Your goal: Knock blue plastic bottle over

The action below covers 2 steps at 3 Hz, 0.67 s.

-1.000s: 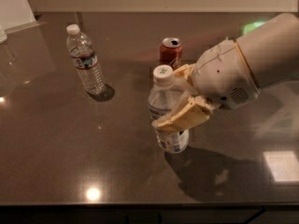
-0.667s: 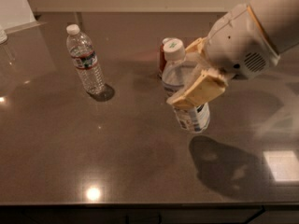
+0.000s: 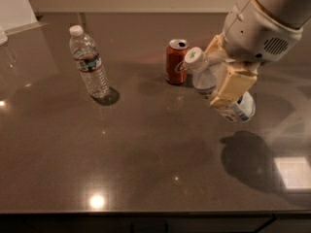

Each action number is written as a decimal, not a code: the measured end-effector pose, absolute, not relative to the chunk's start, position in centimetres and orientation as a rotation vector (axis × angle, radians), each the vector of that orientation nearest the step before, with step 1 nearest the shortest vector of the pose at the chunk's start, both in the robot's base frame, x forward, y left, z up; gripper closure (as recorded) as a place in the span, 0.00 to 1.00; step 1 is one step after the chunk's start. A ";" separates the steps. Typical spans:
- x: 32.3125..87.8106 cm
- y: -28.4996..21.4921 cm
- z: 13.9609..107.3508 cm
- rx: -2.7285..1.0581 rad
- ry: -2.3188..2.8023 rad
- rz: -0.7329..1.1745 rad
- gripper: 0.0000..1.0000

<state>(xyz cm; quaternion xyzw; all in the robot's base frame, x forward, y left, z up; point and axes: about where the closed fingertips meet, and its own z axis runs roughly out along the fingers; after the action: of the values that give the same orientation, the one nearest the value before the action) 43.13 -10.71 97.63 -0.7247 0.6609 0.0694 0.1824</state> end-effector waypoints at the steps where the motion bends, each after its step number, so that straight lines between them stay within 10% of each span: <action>1: 43.5 -13.1 95.7 -2.167 1.905 0.095 1.00; 2: 43.6 -14.4 93.9 -2.252 1.933 0.005 1.00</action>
Offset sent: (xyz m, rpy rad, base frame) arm -0.0042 -0.0595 -0.0663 -0.3906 0.0759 0.0775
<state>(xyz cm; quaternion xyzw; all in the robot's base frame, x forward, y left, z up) 43.60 -14.41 93.88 -0.7560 0.6487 0.0015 0.0869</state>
